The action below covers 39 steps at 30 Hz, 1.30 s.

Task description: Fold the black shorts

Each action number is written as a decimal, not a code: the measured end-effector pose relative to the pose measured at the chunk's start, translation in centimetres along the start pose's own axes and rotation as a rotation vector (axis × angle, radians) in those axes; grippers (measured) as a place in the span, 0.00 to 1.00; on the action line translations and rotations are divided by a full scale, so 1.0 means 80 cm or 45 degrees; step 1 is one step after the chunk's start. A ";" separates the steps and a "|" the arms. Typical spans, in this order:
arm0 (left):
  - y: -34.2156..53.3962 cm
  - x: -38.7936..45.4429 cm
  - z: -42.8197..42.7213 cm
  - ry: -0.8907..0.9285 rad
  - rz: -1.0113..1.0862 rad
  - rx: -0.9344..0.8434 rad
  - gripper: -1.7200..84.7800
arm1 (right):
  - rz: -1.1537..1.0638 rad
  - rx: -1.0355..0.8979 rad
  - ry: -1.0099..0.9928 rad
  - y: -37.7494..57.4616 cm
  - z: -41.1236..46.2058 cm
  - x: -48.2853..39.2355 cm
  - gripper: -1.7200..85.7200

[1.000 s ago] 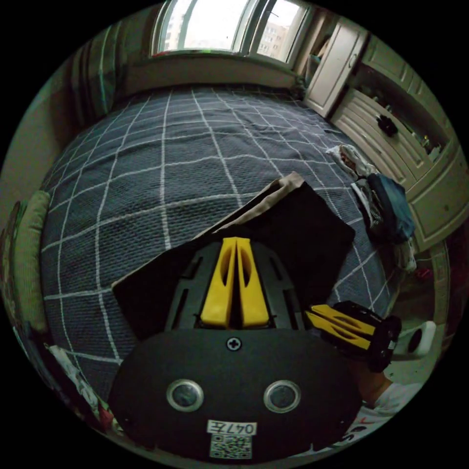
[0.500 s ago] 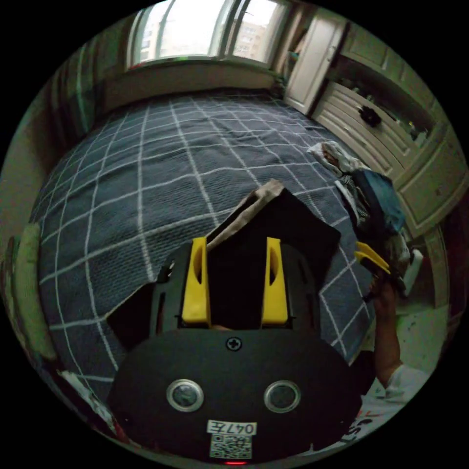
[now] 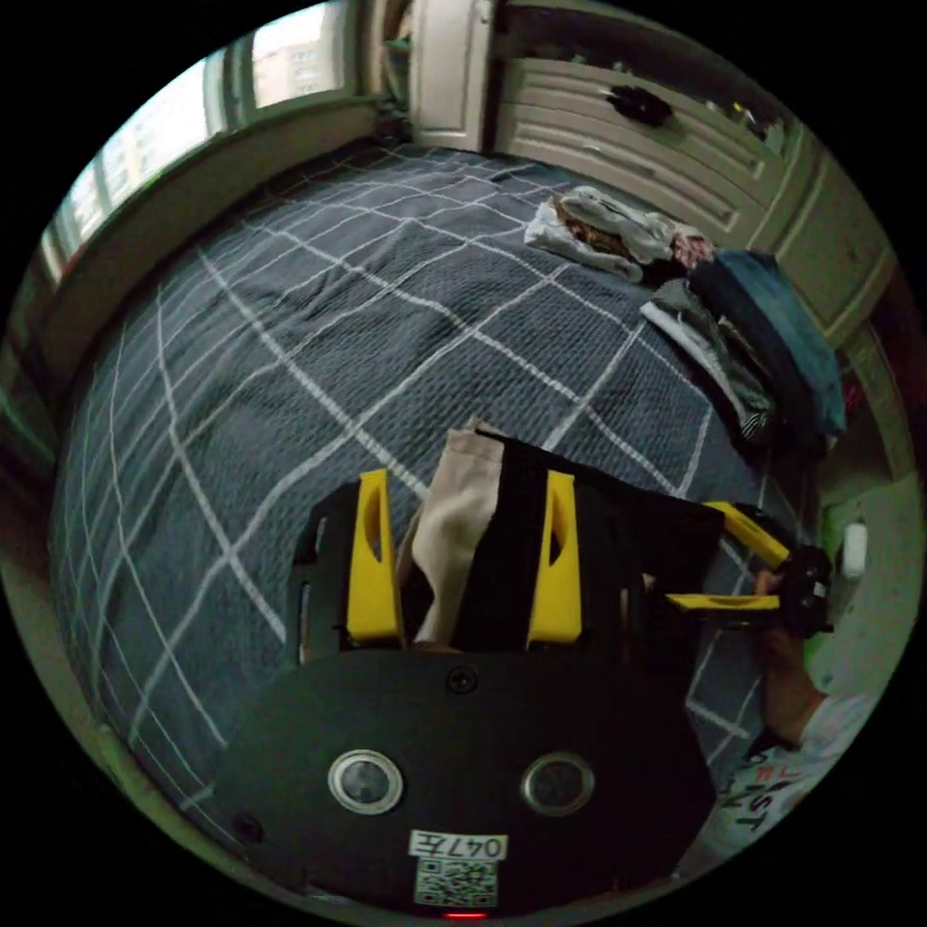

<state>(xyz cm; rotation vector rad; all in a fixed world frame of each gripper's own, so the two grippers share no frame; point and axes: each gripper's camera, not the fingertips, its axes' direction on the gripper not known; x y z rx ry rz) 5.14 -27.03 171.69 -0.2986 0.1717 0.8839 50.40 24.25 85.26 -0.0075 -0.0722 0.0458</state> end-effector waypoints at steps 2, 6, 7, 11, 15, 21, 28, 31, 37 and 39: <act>-0.020 -0.002 0.027 0.000 0.051 -0.085 0.29 | -0.096 0.021 -0.026 -0.003 -0.004 -0.016 0.19; -0.041 -0.021 0.070 0.152 0.006 -0.270 0.25 | -0.103 0.046 -0.114 -0.001 -0.013 -0.021 0.10; -0.040 -0.018 0.071 0.054 0.058 -0.295 0.21 | -0.131 0.056 -0.153 0.000 -0.015 -0.024 0.07; -0.031 -0.003 0.060 -0.004 0.210 -0.243 0.06 | -0.261 0.077 -0.109 0.003 -0.029 -0.062 0.03; -0.015 -0.012 0.042 -0.020 0.209 -0.189 0.03 | -0.320 0.101 -0.020 0.005 -0.043 -0.098 0.03; 0.022 -0.054 -0.018 0.155 0.135 0.000 0.02 | -0.271 0.220 -0.090 0.010 -0.076 -0.120 0.02; 0.147 -0.133 -0.132 0.360 -0.025 0.238 0.02 | -0.472 0.605 -0.127 0.025 -0.167 -0.227 0.02; 0.238 -0.180 -0.201 0.357 -0.088 0.303 0.02 | -0.618 0.712 -0.180 0.035 -0.216 -0.318 0.02; 0.447 -0.273 -0.295 0.180 -0.407 0.205 0.06 | -0.956 0.671 -0.223 0.062 -0.270 -0.550 0.03; 0.498 -0.293 -0.306 0.154 -0.514 0.169 0.09 | -1.078 0.612 -0.173 0.079 -0.264 -0.638 0.03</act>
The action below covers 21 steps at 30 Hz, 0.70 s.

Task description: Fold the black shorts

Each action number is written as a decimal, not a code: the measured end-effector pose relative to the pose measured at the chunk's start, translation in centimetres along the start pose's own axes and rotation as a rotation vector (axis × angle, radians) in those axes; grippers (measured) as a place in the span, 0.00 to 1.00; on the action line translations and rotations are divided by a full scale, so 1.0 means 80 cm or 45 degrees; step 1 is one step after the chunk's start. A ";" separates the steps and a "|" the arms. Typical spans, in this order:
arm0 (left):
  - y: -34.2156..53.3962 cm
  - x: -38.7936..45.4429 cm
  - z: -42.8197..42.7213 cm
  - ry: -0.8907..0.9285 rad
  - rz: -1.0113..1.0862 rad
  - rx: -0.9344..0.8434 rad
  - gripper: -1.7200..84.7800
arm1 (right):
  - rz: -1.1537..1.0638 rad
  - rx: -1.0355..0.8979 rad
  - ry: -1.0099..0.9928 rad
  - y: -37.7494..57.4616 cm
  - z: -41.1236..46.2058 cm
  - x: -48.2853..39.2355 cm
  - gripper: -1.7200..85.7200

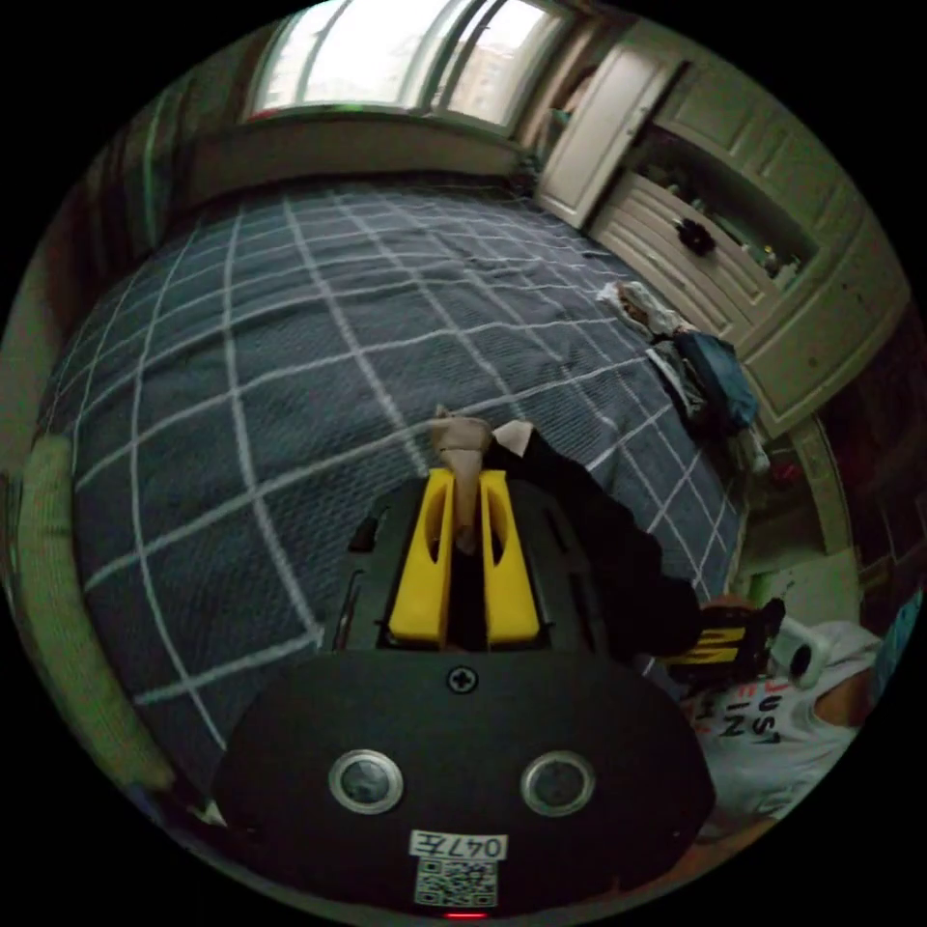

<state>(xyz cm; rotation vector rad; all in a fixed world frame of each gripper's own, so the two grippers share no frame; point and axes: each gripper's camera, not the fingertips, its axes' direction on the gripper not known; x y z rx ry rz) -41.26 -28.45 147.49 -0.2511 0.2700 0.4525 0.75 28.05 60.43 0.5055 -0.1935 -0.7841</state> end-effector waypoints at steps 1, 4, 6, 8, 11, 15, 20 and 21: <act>0.020 -0.021 -0.010 -0.006 -0.081 -0.015 0.10 | -0.035 -0.020 0.002 -0.010 0.008 -0.017 0.04; 0.061 -0.060 -0.045 -0.038 -0.258 0.027 0.12 | -0.185 -0.126 -0.072 -0.041 0.042 -0.082 0.10; 0.077 -0.069 -0.076 -0.084 -0.286 0.074 0.13 | -0.160 -0.169 -0.148 -0.048 0.040 -0.100 0.16; 0.084 -0.068 -0.108 -0.201 -0.277 0.054 0.13 | -0.092 -0.105 -0.247 -0.044 0.018 -0.097 0.17; 0.091 -0.047 -0.145 -0.375 -0.171 -0.023 0.13 | 0.065 0.143 -0.391 -0.028 -0.031 -0.074 0.09; 0.097 -0.011 -0.144 -0.382 -0.034 -0.072 0.12 | 0.221 0.180 -0.219 -0.037 -0.021 -0.032 0.03; 0.112 -0.004 -0.110 -0.222 -0.042 -0.152 0.12 | 0.104 -0.066 -0.313 -0.104 0.068 -0.041 0.02; 0.117 -0.005 -0.107 -0.187 -0.057 -0.154 0.12 | 0.084 -0.141 -0.300 -0.117 0.092 -0.049 0.02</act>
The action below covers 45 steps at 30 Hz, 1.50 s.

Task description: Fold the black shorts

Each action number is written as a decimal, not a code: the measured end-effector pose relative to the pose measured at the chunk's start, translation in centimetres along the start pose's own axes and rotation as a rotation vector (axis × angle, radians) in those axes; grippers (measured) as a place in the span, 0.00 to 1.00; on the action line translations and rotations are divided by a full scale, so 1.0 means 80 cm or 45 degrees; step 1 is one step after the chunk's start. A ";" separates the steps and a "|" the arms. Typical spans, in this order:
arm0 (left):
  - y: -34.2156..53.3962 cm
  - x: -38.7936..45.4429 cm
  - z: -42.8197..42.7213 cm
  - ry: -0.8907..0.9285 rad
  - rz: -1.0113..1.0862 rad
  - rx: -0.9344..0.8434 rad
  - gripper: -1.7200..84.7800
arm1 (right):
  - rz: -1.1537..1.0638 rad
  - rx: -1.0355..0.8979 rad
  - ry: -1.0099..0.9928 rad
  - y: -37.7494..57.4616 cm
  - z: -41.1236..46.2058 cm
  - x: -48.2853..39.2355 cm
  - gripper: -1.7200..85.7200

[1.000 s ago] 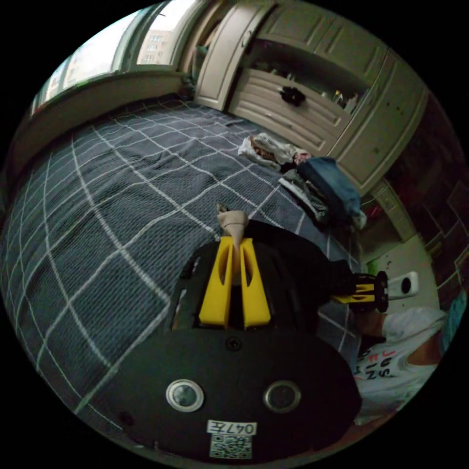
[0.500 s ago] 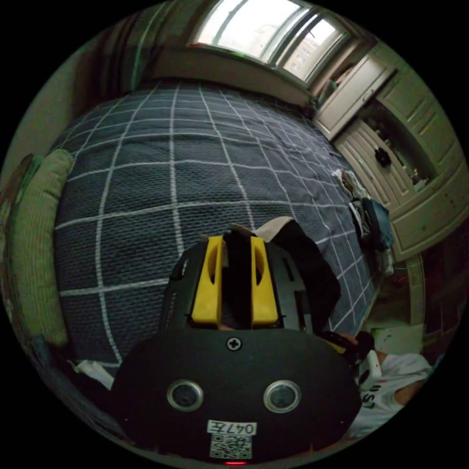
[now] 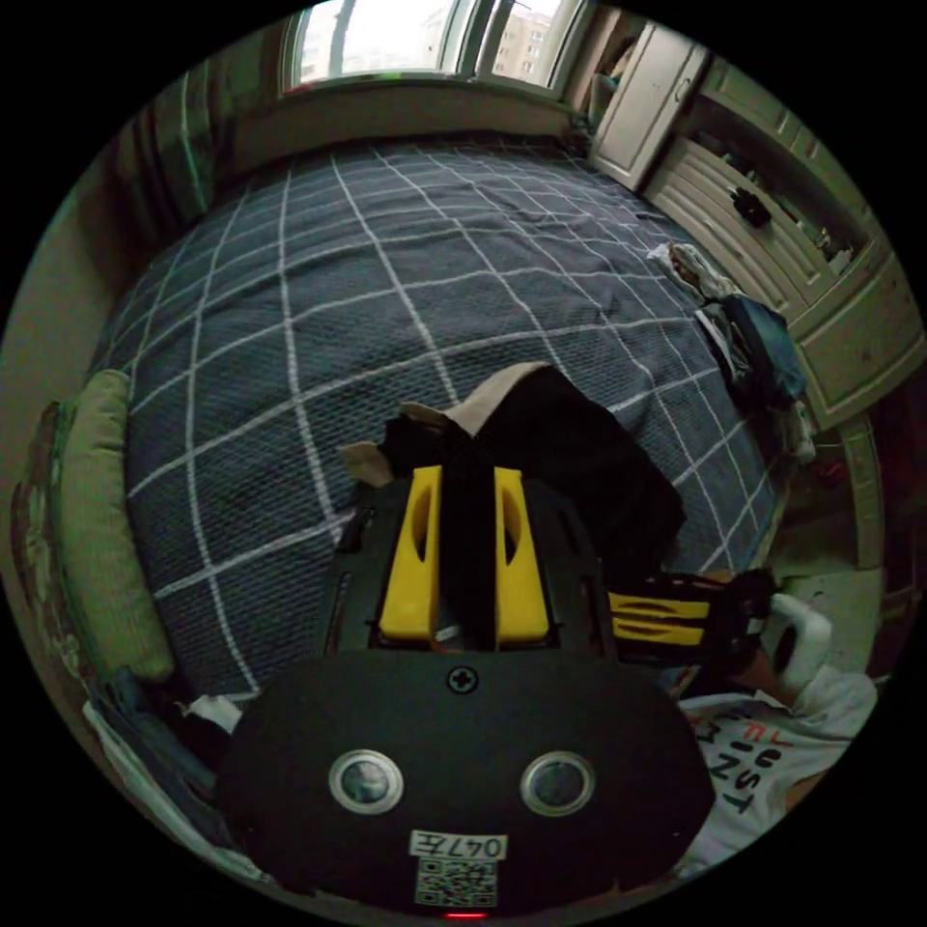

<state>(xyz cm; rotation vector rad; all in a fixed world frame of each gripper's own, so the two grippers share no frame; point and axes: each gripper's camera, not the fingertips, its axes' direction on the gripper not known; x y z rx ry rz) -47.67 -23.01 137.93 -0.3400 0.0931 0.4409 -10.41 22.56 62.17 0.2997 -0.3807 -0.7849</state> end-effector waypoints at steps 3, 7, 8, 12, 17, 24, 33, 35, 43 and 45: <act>0.012 -0.003 -0.001 0.051 -0.006 -0.014 0.11 | -0.125 -0.234 -0.272 -0.015 0.050 -0.024 0.03; 0.021 -0.003 -0.007 -0.003 0.028 -0.042 0.11 | -0.211 -0.142 -0.331 0.012 0.033 -0.060 0.05; 0.022 -0.002 -0.008 -0.032 0.025 -0.031 0.11 | -0.219 -0.114 -0.378 0.020 0.023 -0.061 0.06; 0.026 0.001 -0.014 -0.116 0.036 -0.023 0.10 | -0.171 0.030 -0.432 0.031 -0.010 -0.038 0.09; 0.042 0.002 -0.003 -0.185 0.069 -0.105 0.10 | -0.149 0.072 -0.340 -0.014 0.008 -0.008 0.13; 0.079 -0.005 -0.007 -0.104 0.063 -0.098 0.12 | -0.283 -0.136 -0.305 -0.033 0.076 -0.049 0.05; 0.131 -0.015 -0.059 -0.083 0.012 0.057 0.12 | -0.421 0.039 -0.249 0.001 0.011 -0.057 0.02; 0.140 -0.009 -0.046 -0.067 0.045 -0.013 0.12 | -0.448 -0.054 -0.301 0.007 0.035 -0.062 0.03; 0.231 -0.052 0.024 -0.287 -0.012 -0.214 0.10 | -0.421 0.141 -0.491 0.049 -0.020 -0.043 0.05; 0.253 -0.066 0.005 -0.265 -0.106 -0.174 0.11 | -0.297 0.223 -0.304 0.073 -0.048 -0.008 0.04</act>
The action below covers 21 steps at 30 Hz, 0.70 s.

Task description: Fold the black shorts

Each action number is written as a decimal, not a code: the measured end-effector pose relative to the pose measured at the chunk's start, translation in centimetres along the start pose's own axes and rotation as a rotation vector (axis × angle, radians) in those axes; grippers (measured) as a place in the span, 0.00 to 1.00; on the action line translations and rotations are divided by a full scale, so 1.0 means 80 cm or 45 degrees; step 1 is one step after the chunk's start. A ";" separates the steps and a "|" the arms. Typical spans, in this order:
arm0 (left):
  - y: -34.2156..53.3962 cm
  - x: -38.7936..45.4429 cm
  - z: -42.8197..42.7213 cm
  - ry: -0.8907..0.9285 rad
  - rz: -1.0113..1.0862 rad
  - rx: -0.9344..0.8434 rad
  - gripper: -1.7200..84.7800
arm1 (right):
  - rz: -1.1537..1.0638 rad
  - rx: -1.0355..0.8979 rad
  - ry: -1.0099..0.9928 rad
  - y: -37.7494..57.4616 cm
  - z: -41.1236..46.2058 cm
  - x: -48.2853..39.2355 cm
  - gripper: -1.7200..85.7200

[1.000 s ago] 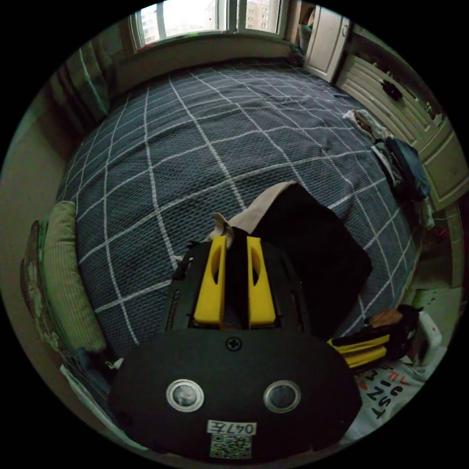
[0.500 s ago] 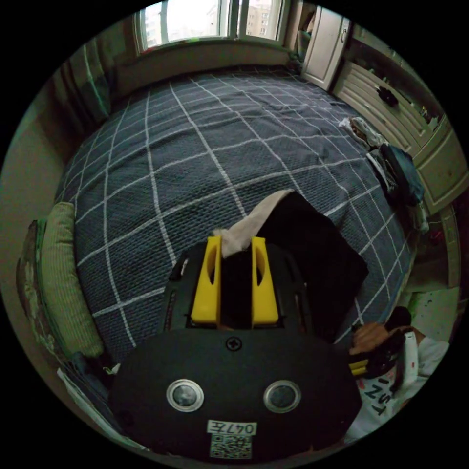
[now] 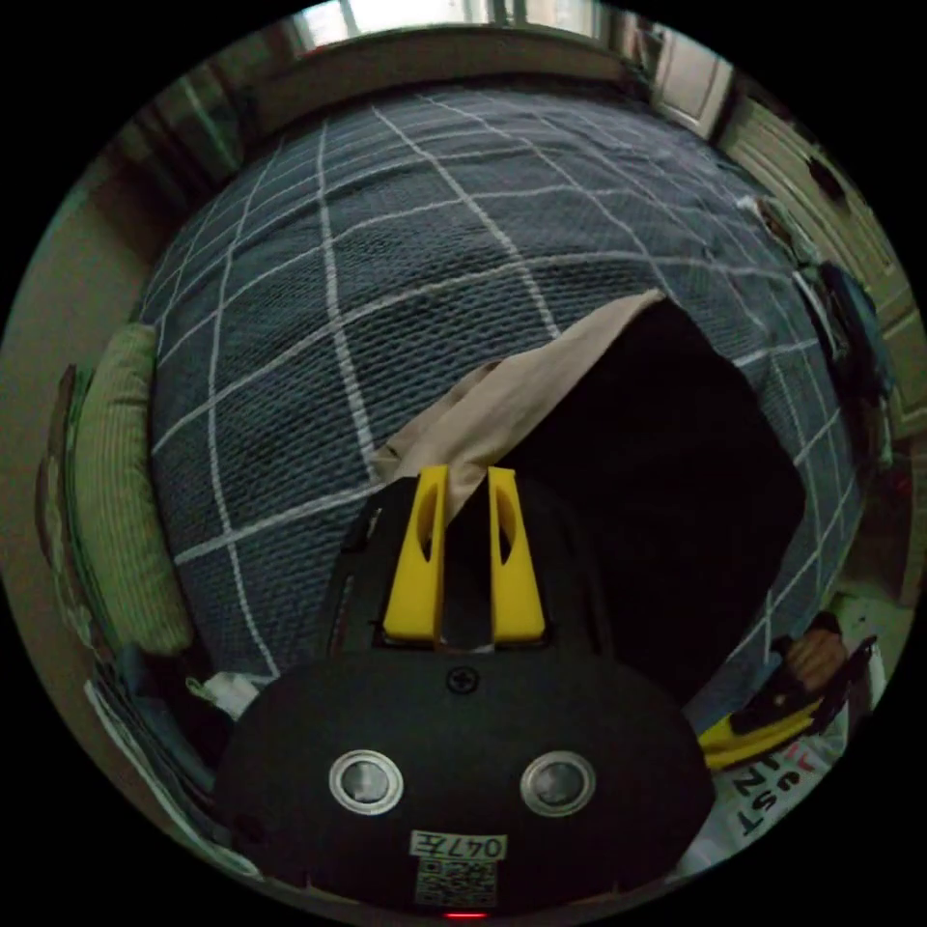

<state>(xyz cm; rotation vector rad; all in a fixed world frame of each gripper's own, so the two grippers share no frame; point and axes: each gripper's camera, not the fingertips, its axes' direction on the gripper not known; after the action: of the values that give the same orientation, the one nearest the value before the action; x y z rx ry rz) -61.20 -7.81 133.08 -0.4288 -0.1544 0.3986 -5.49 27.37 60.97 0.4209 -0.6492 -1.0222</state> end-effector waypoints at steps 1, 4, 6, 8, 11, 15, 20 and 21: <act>0.020 -0.010 -0.014 -0.005 -0.059 0.075 0.12 | 0.029 -0.003 0.066 0.006 -0.006 0.008 0.04; 0.084 -0.033 -0.031 0.137 -0.197 0.185 0.21 | 0.104 -0.060 0.183 0.034 -0.009 0.042 0.04; 0.131 -0.044 -0.025 0.295 -0.288 0.167 0.26 | 0.029 -0.237 0.039 0.052 0.015 0.051 0.04; 0.190 -0.051 -0.017 0.512 -0.370 0.231 0.28 | 0.052 -0.190 0.009 0.064 0.001 0.065 0.05; 0.275 -0.050 0.003 0.704 -0.495 0.285 0.28 | 0.259 0.105 0.203 0.086 -0.066 0.122 0.09; 0.336 -0.044 0.032 0.798 -0.668 0.308 0.29 | 0.411 0.024 0.364 0.102 -0.091 0.209 0.16; 0.373 -0.035 0.038 0.702 -0.774 0.365 0.30 | 0.442 -0.033 0.418 0.113 -0.085 0.246 0.17; 0.382 -0.028 0.039 0.693 -0.771 0.364 0.30 | 0.441 -0.046 0.441 0.115 -0.081 0.252 0.17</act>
<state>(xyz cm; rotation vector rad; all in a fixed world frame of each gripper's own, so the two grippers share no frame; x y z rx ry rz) -74.41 17.90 122.55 -0.1796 0.2983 -0.2963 12.11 14.00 67.73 0.4240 -0.3732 -0.6111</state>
